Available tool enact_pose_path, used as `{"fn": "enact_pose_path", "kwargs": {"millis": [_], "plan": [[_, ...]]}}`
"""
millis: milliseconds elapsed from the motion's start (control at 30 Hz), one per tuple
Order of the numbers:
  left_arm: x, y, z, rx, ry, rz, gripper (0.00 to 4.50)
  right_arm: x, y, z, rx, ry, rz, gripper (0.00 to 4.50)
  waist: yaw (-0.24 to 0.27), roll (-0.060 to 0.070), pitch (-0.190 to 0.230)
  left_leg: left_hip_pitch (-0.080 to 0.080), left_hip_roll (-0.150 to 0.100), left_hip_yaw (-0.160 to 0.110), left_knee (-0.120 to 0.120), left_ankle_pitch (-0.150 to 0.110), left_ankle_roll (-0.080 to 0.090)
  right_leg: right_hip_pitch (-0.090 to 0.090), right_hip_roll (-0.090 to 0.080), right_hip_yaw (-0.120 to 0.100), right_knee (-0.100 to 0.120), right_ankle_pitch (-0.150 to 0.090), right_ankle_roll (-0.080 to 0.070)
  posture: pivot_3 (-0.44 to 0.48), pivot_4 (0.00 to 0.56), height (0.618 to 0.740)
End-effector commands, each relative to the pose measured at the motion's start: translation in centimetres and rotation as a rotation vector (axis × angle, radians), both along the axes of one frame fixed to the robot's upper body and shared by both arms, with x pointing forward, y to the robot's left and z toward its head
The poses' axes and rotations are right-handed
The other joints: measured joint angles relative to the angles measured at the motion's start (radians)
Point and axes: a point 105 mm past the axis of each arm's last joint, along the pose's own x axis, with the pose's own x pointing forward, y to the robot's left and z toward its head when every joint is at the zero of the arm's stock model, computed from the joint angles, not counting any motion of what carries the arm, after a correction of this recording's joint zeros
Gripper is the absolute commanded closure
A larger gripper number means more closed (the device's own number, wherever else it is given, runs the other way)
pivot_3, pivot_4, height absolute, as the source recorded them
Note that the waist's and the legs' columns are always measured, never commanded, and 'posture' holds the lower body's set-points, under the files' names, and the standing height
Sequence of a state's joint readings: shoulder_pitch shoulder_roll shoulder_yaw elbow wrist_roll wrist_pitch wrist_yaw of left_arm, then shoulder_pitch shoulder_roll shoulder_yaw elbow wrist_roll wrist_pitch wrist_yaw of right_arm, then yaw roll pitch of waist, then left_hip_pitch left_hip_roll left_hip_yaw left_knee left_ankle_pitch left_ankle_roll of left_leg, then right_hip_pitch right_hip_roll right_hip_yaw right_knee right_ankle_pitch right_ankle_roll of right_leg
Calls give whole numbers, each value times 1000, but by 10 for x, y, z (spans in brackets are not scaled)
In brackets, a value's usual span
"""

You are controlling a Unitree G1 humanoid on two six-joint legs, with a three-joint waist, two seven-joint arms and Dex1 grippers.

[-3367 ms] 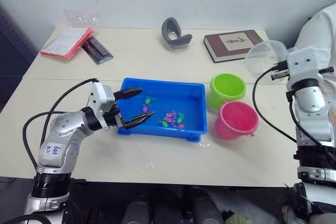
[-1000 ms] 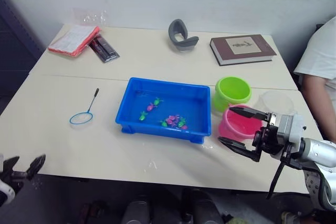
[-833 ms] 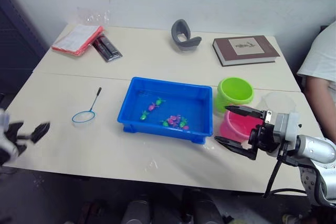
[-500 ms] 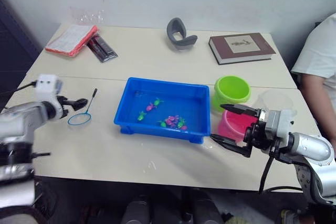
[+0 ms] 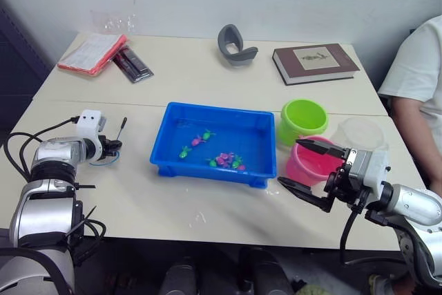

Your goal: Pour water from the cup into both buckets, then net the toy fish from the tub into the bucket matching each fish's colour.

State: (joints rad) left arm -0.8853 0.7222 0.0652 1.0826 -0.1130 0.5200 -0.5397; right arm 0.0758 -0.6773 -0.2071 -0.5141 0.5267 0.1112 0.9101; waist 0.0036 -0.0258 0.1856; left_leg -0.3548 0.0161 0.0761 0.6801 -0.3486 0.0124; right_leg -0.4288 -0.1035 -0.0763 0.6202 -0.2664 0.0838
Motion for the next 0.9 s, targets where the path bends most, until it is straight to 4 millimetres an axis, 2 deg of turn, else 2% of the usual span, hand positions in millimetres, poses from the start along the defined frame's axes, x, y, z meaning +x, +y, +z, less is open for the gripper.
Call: {"fn": "enact_pose_path", "kwargs": {"millis": [33,167,233,300,333,433,500,533,667,767,900], "plan": [[4,5,32,-60,-172,-61,4476,-5,-2,13,-8,-42,-12,0,1,0,0,0,0,0,0,0,0,0,0,0,0,0,0,0,150,740],[-4,4,96,-22,-438,-285,4476,-3,-1,19,22,19,2,0,-2,-4,2,-1,1,-1,1,-1,0,-1,0,-1,0,0,0,0,150,740],[-14,-1,114,47,-503,-417,4476,-3,1,23,33,54,25,0,-9,-4,2,-1,2,-1,1,-1,-1,-1,0,-1,0,0,0,0,150,740],[-40,-36,139,117,-604,-772,4476,6,9,31,43,147,44,0,-9,-3,3,-1,2,-1,1,-1,-1,-1,-1,-1,0,0,0,0,150,740],[-53,-53,144,149,-613,-933,4476,8,13,33,53,221,63,0,-15,-1,4,0,2,0,1,-2,-2,-1,-2,-1,0,0,-1,0,150,740],[-78,-84,129,252,-491,-1244,4476,12,26,36,33,362,101,0,-3,1,5,-1,1,-1,2,-2,0,-1,-11,-3,-2,-1,-4,0,150,740],[-89,-101,120,285,-393,-1372,4476,15,34,35,-18,397,110,0,-4,2,5,-1,1,-5,2,-2,-1,-1,-11,-7,-3,-3,-6,0,150,740],[-93,-115,122,254,-380,-1413,4476,15,37,33,-43,413,119,0,-2,3,6,-2,1,-5,1,-2,-1,-1,-11,-7,-2,-3,-6,0,150,740],[-102,-158,119,195,-360,-1510,4476,20,48,28,-59,478,144,0,-2,3,6,-7,0,-7,3,-2,1,-2,-11,-10,-2,-2,-4,0,150,740],[-108,-179,115,169,-349,-1557,4476,21,57,25,-67,513,172,0,-5,3,6,-11,-1,-7,5,-1,4,-3,-9,-11,-2,0,0,0,150,740],[-107,-196,113,161,-343,-1592,4476,23,74,21,-91,531,223,0,-5,3,6,-14,-2,-6,7,0,5,-5,-5,-14,-1,1,1,0,150,740]]}}
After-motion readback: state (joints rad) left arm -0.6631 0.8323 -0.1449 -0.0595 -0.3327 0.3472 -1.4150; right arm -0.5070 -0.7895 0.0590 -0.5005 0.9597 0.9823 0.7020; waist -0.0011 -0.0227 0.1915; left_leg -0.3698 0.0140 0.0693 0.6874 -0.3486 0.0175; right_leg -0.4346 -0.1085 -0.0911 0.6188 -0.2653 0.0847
